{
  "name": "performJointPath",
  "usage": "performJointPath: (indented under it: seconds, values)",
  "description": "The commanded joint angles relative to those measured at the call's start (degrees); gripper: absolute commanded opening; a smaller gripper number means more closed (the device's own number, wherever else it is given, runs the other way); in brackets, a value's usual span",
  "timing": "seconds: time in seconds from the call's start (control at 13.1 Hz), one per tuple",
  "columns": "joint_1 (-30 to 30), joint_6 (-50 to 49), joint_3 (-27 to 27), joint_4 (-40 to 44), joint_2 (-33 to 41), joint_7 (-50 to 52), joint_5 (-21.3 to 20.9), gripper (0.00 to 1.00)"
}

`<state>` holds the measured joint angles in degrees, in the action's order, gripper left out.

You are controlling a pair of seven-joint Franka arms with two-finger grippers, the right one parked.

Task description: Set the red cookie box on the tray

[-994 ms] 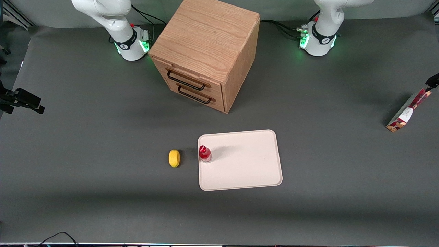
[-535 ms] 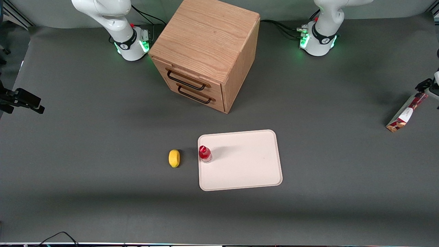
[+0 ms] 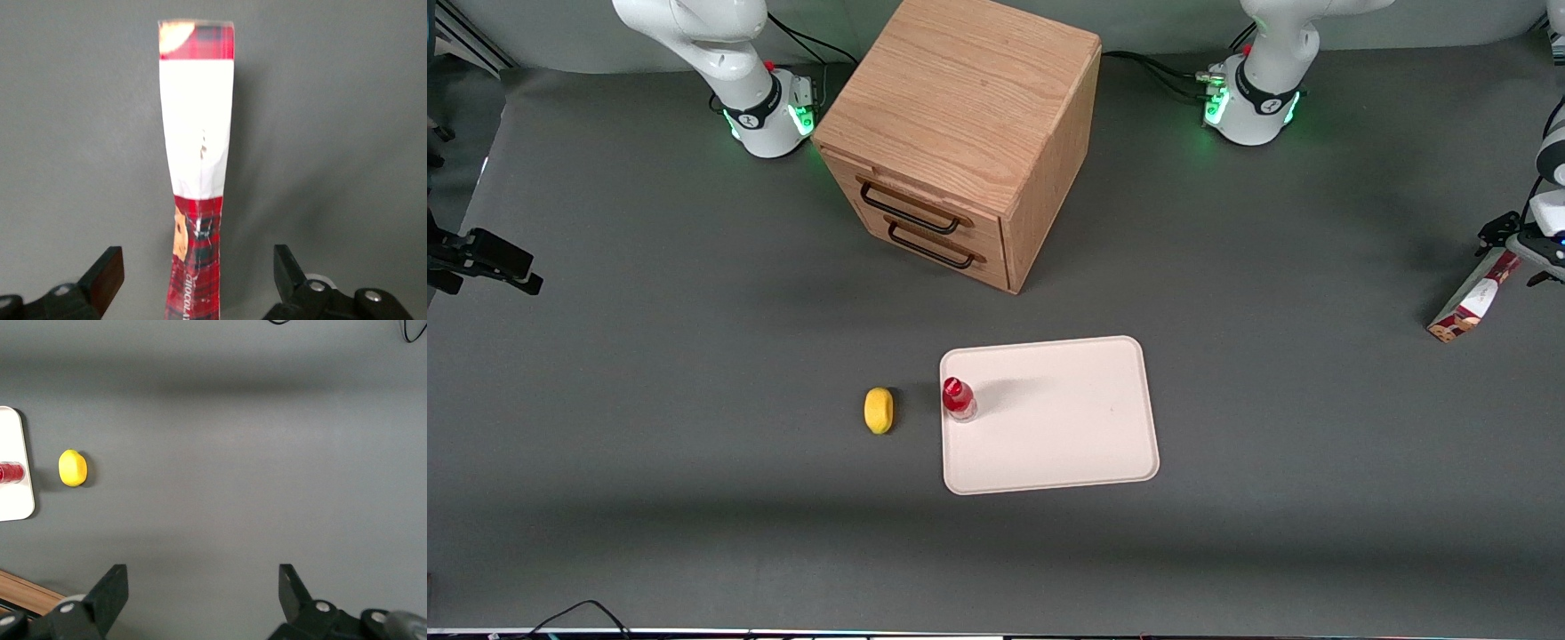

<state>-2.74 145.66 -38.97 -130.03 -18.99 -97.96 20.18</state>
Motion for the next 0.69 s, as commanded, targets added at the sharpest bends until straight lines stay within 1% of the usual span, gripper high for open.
performJointPath:
  seconds: [0.0,0.15,0.31,0.38,0.46,0.54,0.61]
  values:
    - [-0.86,0.86,-0.23,-0.22,-2.79,-3.64,4.41,1.00]
    - [-0.86,0.86,-0.23,-0.22,-3.59,-4.26,5.74,1.00]
    - [-0.86,1.12,-0.14,-0.13,-4.12,-4.26,6.18,1.00]
    - [-0.60,1.12,-0.14,-0.05,-4.47,-4.26,7.40,1.00]
    - [-0.25,1.12,-0.14,0.04,-4.56,-4.26,8.03,0.97]
    - [0.19,1.12,-0.05,0.48,-4.47,-4.17,8.03,0.91]
    - [0.28,1.29,0.21,0.83,-4.65,-3.91,8.12,0.90]
